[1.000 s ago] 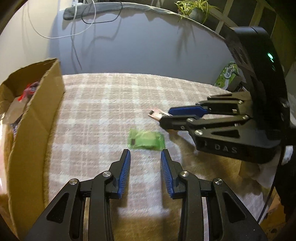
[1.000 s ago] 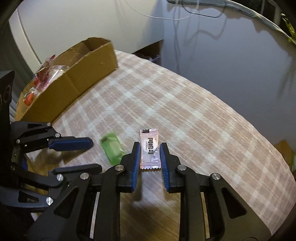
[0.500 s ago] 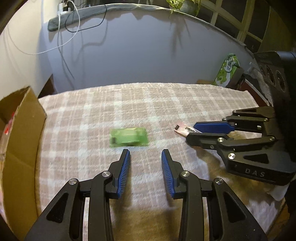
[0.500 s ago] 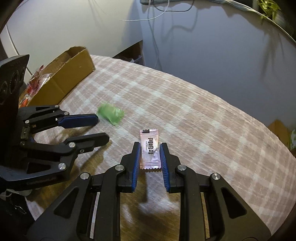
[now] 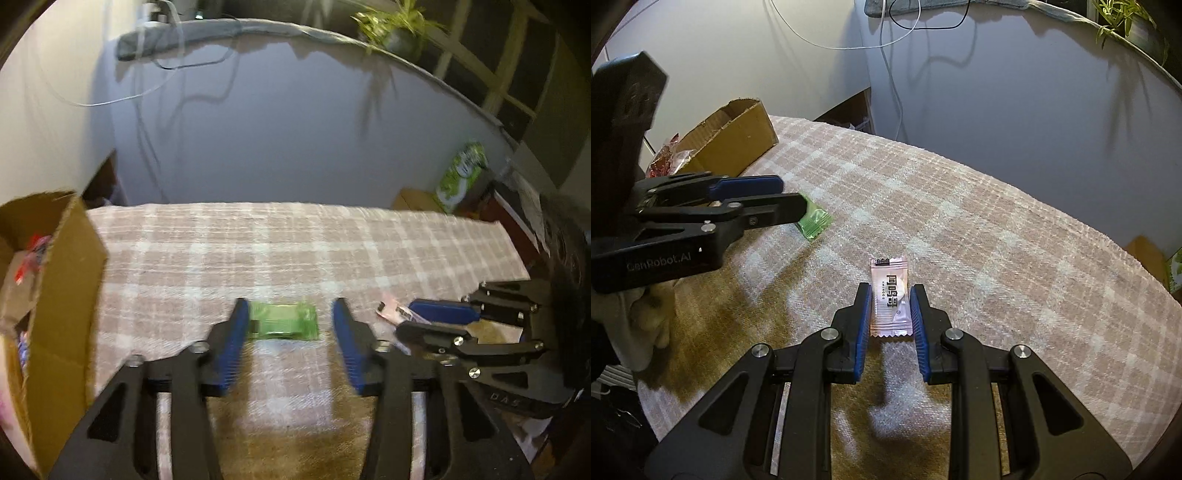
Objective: Organize snacks
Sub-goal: 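Grasp the green packet with the left gripper while the right holds the pink candy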
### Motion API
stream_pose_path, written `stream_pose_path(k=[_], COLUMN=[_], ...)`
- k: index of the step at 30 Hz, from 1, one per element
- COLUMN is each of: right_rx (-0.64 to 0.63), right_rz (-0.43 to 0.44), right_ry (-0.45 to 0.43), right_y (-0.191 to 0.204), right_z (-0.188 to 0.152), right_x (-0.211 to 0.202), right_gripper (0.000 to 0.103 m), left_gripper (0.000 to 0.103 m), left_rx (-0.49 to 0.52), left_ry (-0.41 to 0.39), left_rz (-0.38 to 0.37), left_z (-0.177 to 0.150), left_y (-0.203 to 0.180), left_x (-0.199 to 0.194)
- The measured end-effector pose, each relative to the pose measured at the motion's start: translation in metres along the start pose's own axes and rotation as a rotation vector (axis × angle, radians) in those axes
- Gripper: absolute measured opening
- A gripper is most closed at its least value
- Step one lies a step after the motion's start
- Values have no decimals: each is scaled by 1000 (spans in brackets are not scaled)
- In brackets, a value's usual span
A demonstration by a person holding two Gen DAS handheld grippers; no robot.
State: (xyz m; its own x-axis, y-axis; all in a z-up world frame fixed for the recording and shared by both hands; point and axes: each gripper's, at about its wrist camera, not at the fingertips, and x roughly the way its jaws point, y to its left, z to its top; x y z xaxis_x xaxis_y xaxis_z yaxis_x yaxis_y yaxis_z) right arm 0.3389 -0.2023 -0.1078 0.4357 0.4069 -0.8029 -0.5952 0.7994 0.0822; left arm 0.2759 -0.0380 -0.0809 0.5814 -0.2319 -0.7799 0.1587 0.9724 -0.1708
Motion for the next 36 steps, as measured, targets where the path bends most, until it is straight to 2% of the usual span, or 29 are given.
stream_pose_path(k=[3, 11, 15, 20, 21, 22, 32, 36], right_rx=[2, 0, -9, -20, -22, -23, -21, -14], right_rz=[4, 0, -12, -30, -34, -39, -39, -29], right_ry=[-2, -1, 2, 3, 3, 2, -4, -9], right_y=[-2, -1, 0, 5, 6, 7, 8, 6], right_z=[-1, -1, -1, -1, -1, -1, -1, -2], right_x=[-1, -1, -1, -1, -1, -1, -1, -2], right_gripper=[22, 22, 22, 22, 22, 22, 22, 22], left_gripper=[55, 53, 36, 23, 9, 6, 3, 5], left_rx=[75, 118, 131, 143, 141, 132, 103, 87], left_ry=[13, 32, 27, 11, 11, 15, 10, -11], left_rz=[53, 132, 135, 151, 153, 139, 105, 56], left_z=[-1, -5, -9, -12, -11, -11, -11, -9], left_y=[-11, -20, -20, -23, -23, -21, -14, -14], left_x=[10, 23, 20, 17, 18, 18, 15, 6])
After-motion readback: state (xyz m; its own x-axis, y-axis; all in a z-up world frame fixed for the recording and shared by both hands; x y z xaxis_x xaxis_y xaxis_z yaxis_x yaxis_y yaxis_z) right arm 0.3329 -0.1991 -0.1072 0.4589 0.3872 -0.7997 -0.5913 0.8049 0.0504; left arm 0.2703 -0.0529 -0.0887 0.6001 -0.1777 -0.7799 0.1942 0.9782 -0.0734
